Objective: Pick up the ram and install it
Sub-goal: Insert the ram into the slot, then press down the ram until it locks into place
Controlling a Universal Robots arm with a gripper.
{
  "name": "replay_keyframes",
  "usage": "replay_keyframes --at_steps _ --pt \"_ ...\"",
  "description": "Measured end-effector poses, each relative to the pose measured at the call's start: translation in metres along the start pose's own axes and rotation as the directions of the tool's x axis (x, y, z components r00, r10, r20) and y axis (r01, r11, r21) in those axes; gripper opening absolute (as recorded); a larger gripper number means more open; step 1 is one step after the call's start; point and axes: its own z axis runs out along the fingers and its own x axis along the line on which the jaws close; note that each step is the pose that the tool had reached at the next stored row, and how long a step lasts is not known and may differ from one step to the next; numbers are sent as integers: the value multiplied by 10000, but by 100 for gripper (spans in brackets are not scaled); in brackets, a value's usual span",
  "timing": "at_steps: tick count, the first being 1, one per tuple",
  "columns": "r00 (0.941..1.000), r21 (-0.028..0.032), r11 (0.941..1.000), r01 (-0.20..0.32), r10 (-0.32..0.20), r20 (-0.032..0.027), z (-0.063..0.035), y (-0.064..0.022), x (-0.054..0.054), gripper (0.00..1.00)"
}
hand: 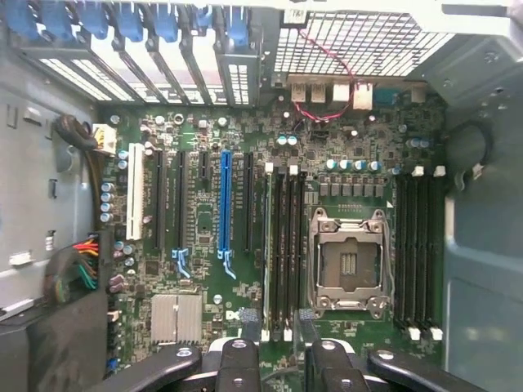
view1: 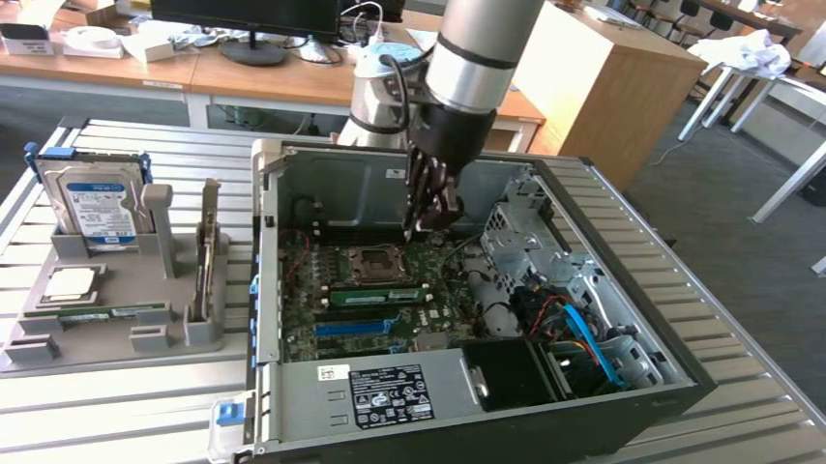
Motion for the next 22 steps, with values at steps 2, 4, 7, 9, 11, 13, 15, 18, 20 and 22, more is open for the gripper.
replay_keyframes --at_steps 2,4,7,9,11,13,15,18,20,22 --pt "10000 0 10000 0 0 0 -42 1 -1 31" --pt "10000 0 10000 0 0 0 -82 2 -2 31" --pt "10000 -1 10000 0 0 -1 -137 4 -3 31" --pt "10000 0 10000 -1 1 0 -163 5 -3 31" --pt "10000 -1 10000 0 0 -1 -186 6 -4 31" --pt "10000 1 10000 0 0 2 -187 6 -4 31" --pt "10000 0 10000 0 0 0 -188 6 -4 31" --pt "10000 0 10000 0 0 0 -188 6 -4 31" --pt "10000 0 10000 0 0 0 -188 6 -4 31" --pt "10000 0 10000 0 0 0 -188 6 -4 31"
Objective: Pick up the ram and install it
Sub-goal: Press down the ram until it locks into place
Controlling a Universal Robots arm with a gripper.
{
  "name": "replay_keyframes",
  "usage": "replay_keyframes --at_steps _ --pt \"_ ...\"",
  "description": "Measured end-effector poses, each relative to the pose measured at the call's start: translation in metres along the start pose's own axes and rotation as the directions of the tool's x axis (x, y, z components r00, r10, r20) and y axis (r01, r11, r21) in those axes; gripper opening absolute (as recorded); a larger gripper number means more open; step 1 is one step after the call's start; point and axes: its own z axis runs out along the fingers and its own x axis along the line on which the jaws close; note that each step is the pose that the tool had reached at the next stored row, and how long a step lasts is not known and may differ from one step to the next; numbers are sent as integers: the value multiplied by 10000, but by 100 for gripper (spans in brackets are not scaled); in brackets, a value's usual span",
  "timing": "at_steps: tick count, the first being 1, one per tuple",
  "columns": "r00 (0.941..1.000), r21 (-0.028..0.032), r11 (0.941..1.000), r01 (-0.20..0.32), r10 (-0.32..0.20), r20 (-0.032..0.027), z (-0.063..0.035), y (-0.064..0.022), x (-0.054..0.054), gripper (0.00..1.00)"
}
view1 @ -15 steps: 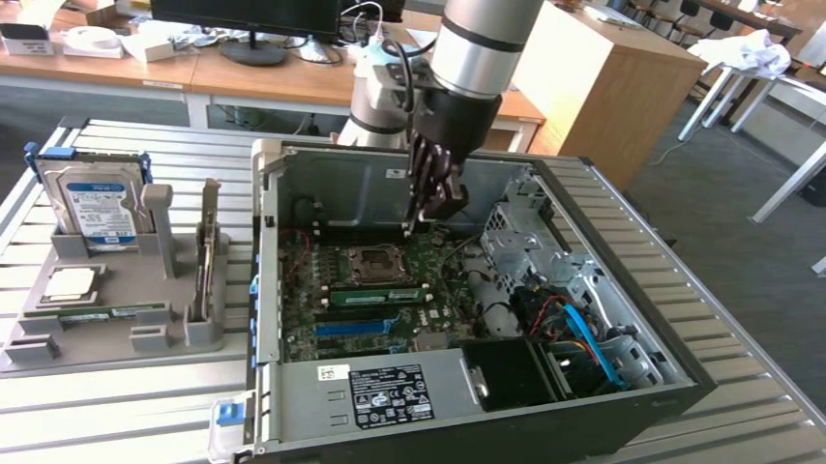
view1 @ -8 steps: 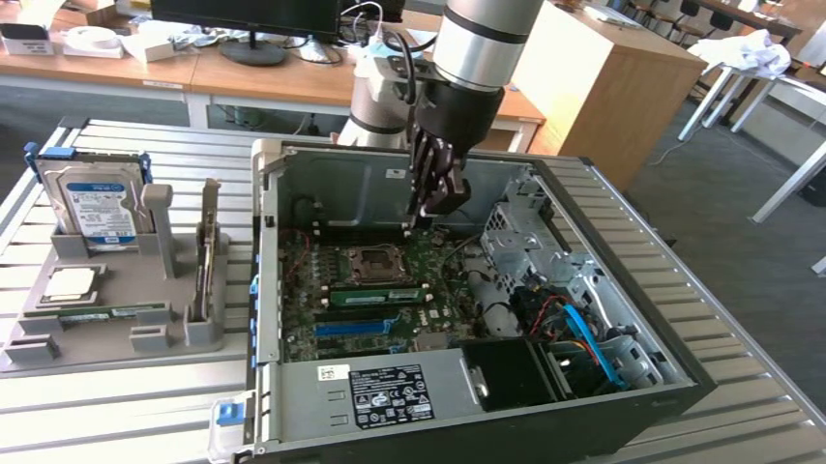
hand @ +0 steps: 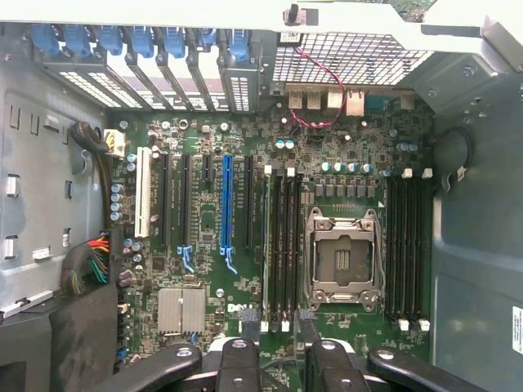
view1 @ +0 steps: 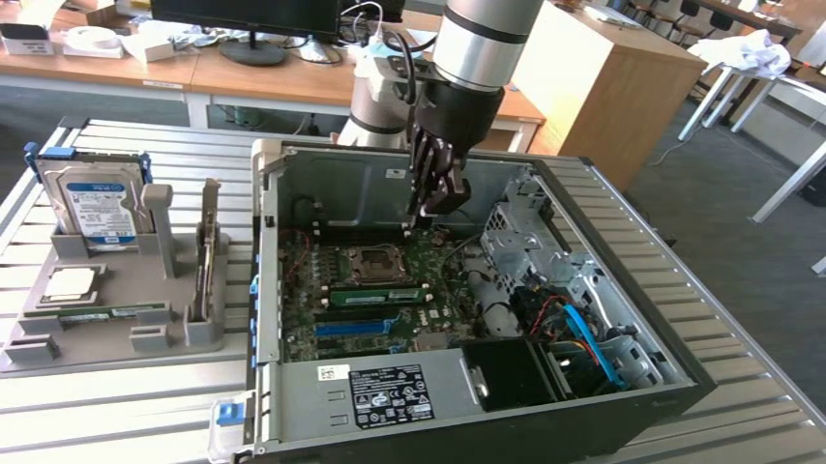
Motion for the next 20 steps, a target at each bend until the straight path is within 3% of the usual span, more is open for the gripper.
replay_keyframes --at_steps 4,8,20 --pt "10000 0 10000 0 0 0 0 0 0 30" --pt "10000 0 10000 0 0 0 0 0 0 11" --pt "10000 0 10000 0 0 0 0 0 0 10"
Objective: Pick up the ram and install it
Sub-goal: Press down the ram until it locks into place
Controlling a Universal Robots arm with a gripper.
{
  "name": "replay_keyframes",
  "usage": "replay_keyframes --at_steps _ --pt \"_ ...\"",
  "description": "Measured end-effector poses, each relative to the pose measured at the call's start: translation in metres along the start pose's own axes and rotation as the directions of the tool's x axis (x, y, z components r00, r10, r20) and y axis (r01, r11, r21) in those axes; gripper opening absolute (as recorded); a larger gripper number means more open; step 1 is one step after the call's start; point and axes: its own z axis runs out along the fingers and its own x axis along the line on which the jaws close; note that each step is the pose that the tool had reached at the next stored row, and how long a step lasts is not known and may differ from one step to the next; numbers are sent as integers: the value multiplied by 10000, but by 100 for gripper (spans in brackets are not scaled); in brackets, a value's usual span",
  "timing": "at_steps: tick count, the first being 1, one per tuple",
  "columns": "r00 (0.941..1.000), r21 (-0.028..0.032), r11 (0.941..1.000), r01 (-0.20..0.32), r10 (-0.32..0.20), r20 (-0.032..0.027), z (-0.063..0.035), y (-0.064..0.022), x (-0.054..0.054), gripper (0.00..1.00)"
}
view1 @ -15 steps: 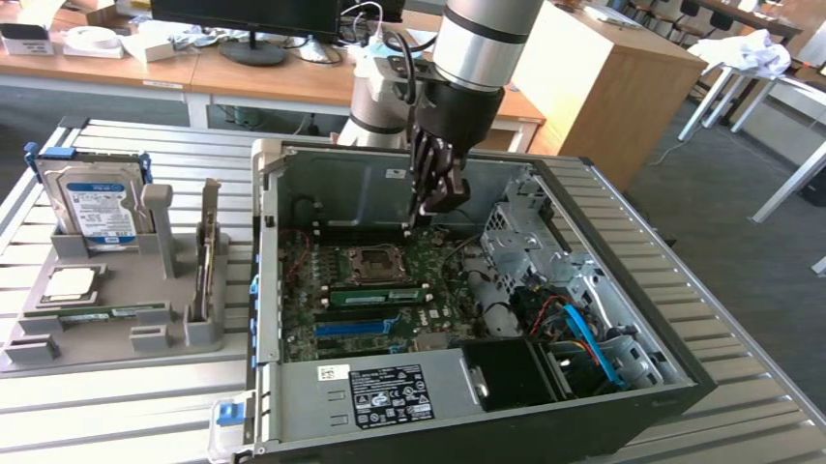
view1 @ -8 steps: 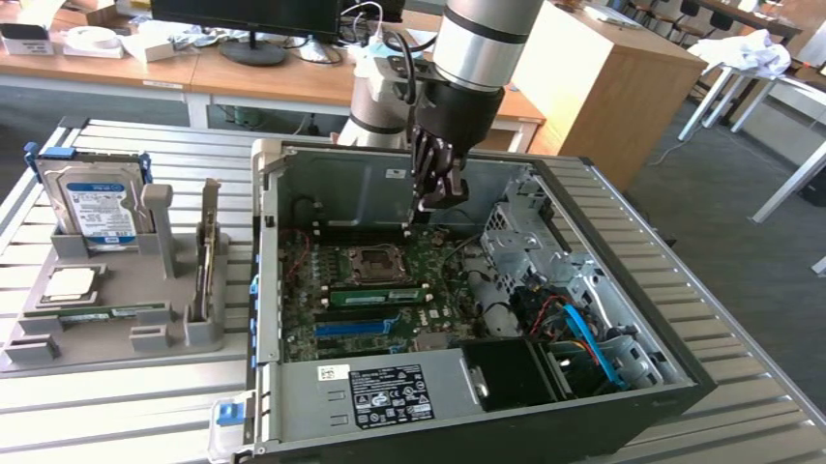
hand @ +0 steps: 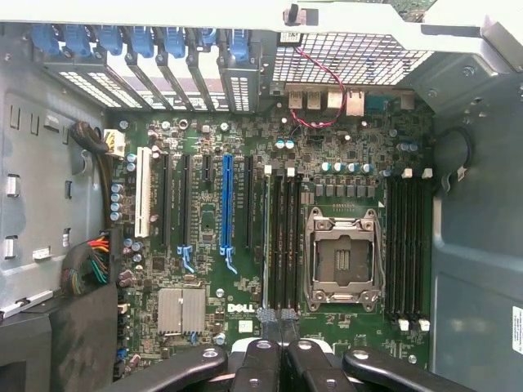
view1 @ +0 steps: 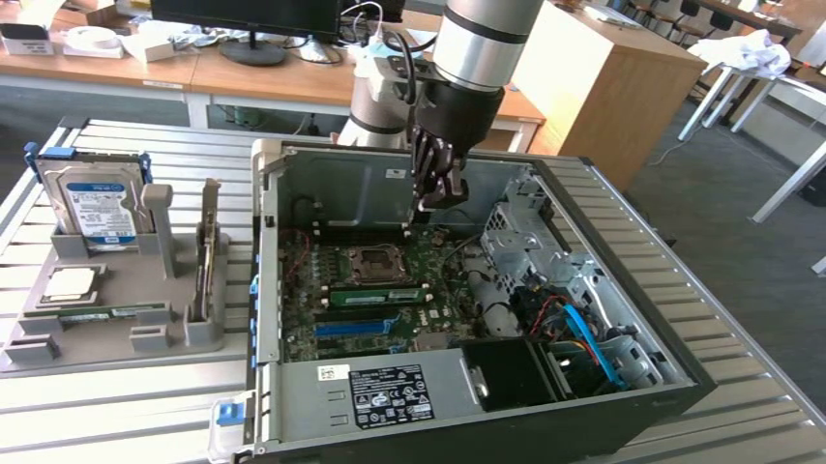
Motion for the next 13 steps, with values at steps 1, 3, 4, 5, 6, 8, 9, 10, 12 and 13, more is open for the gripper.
replay_keyframes --at_steps 1,3,4,5,6,8,9,10,12,13 --pt "10000 0 10000 0 0 -1 0 -1 0 10" --pt "10000 -1 10000 1 -1 -1 -1 -9 0 10" --pt "10000 -1 10000 0 0 -2 -1 -15 0 10" --pt "10000 -1 10000 0 0 -1 -1 -24 0 10" --pt "10000 -1 10000 0 0 -2 -2 -33 0 10" --pt "10000 -2 10000 0 0 -1 -2 -56 0 10" --pt "10000 -3 10000 -1 1 -1 -3 -69 0 10" --pt "10000 -4 10000 -1 1 -1 -3 -82 1 10" --pt "10000 -8 10000 -1 1 -1 -4 -111 1 10" --pt "10000 -9 10000 -1 1 -1 -4 -125 1 10"
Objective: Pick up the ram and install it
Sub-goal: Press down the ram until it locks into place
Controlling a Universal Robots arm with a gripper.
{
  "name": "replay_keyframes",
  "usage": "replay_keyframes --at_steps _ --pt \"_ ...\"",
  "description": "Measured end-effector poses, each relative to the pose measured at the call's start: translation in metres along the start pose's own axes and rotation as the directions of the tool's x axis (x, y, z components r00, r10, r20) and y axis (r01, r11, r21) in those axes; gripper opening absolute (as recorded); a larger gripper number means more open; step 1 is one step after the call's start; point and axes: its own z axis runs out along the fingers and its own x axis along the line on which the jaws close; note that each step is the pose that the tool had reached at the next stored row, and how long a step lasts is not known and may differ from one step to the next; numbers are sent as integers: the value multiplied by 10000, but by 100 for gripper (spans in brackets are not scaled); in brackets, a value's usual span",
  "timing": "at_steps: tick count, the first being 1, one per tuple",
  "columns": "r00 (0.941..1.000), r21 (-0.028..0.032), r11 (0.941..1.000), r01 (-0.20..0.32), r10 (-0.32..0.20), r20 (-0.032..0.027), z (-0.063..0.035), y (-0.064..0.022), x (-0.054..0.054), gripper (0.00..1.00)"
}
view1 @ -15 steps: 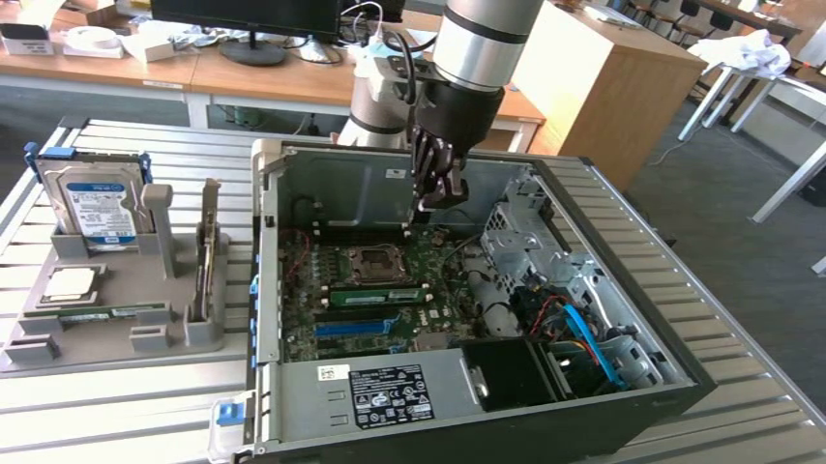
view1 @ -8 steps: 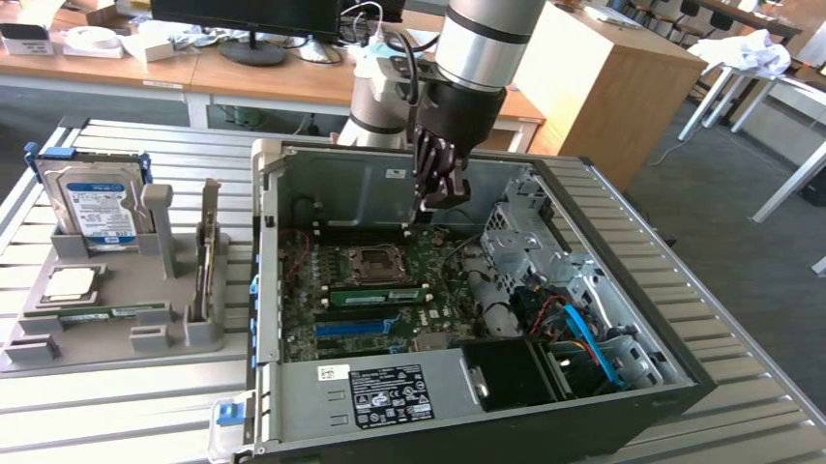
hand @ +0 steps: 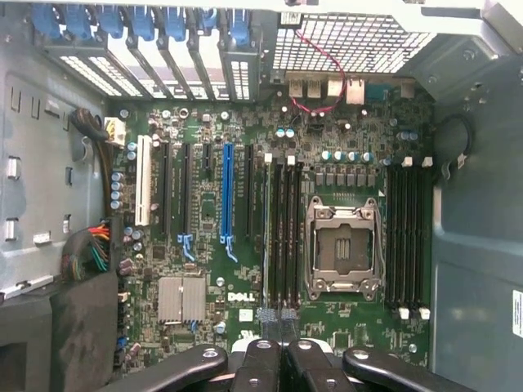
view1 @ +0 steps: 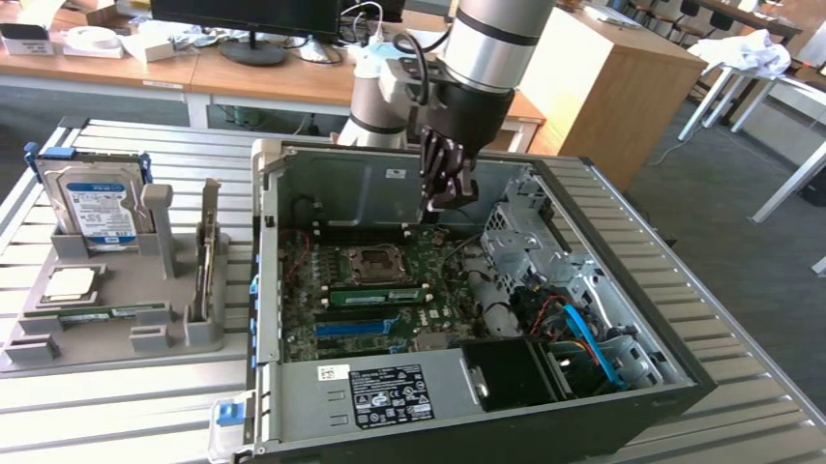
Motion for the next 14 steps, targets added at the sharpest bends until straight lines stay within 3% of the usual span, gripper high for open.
replay_keyframes --at_steps 11,14 --pt "10000 -24 10000 1 -1 0 -5 -153 1 10" --pt "10000 -25 10000 0 0 0 -5 -160 1 10"
